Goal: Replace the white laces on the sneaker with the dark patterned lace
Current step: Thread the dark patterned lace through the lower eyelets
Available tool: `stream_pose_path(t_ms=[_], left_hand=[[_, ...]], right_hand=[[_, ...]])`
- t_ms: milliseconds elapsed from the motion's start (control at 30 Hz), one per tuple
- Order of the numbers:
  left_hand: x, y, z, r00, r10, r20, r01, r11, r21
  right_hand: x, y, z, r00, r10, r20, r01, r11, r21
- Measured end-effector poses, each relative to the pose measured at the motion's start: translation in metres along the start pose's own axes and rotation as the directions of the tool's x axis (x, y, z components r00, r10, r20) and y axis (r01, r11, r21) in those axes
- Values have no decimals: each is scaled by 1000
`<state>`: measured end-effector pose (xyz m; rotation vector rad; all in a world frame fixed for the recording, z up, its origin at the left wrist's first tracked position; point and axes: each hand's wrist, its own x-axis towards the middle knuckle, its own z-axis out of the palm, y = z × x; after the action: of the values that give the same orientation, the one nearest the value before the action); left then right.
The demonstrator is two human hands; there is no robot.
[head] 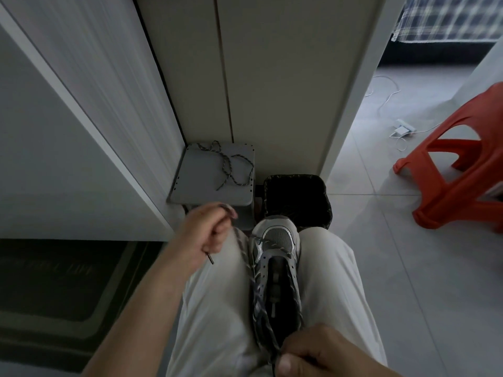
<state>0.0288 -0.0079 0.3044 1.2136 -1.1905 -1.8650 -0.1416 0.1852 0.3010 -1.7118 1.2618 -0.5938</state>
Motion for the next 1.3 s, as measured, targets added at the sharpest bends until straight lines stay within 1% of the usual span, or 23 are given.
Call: stream_pose_path(t_ms=[33, 100, 167, 200, 233, 300, 467, 567, 633, 700, 767, 833, 900, 933, 967, 1000, 1033, 1067, 1100, 1133, 1200, 1233, 1300], left_hand=[[2, -12, 8, 996, 90, -26, -80, 964, 254], [7, -35, 22, 961, 268, 72, -253, 739, 624], [12, -53, 34, 930, 293, 220, -348, 514, 784], [15, -61, 38, 918, 285, 277, -379, 417, 826], [18, -67, 40, 907, 287, 309, -398, 342, 851], [23, -71, 45, 885, 343, 316, -416, 274, 867], [29, -72, 49, 874, 378, 304, -401, 208, 892], [29, -71, 49, 884, 367, 290, -379, 200, 903], [26, -65, 51, 897, 333, 289, -369, 206, 907], [20, -50, 49, 918, 286, 277, -344, 222, 912], [10, -30, 40, 938, 210, 277, -322, 228, 919], [-4, -11, 37, 928, 87, 361, -371, 245, 896], [-21, -1, 43, 867, -97, 489, -433, 339, 835], [-29, 0, 47, 823, -176, 540, -427, 434, 793], [-33, -1, 49, 793, -216, 570, -402, 518, 755], [-34, -2, 49, 794, -208, 571, -366, 586, 723], [-31, -3, 47, 832, -155, 532, -332, 630, 702], [-25, -6, 44, 890, -68, 451, -294, 670, 682], [-16, -11, 40, 942, 25, 333, -264, 668, 696], [-7, -17, 36, 967, 110, 230, -250, 590, 768], [9, -33, 34, 967, 192, 168, -220, 290, 931], [15, -42, 34, 968, 184, 170, -212, 237, 948], [22, -50, 34, 976, 166, 143, -184, 272, 944]], right_hand=[[3, -1, -1, 995, 95, -24, -96, 995, -30], [10, 2, -1, 945, 294, -145, -323, 910, -258], [14, 10, -3, 863, 405, -302, -505, 698, -508], [16, 16, -3, 838, 422, -346, -545, 607, -579], [17, 20, -3, 827, 428, -365, -558, 545, -626], [20, 23, -1, 839, 431, -333, -528, 494, -691], [17, 26, 13, 883, 440, -162, -408, 553, -726], [10, 23, 24, 829, 550, -97, -482, 616, -623], [4, 22, 23, 809, 548, -212, -567, 633, -528], [-4, 23, 13, 830, 410, -378, -558, 640, -528], [-5, 17, -6, 825, 347, -446, -554, 650, -520], [3, 9, -24, 834, 199, -515, -504, 654, -564], [16, 3, -29, 853, 29, -520, -393, 692, -606], [23, 1, -27, 880, 35, -473, -323, 776, -542], [29, -3, -24, 905, 99, -413, -274, 880, -389], [34, -5, -19, 921, 188, -342, -271, 939, -213], [36, -3, -16, 921, 238, -308, -283, 953, -108], [34, 2, -14, 921, 223, -321, -257, 964, -69], [31, 5, -15, 917, 175, -358, -223, 970, -97], [25, 8, -18, 906, 164, -390, -223, 969, -110], [14, 12, -26, 881, 244, -404, -322, 937, -135], [8, 15, -31, 855, 305, -420, -408, 895, -179], [2, 29, -36, 802, 392, -451, -562, 751, -347]])
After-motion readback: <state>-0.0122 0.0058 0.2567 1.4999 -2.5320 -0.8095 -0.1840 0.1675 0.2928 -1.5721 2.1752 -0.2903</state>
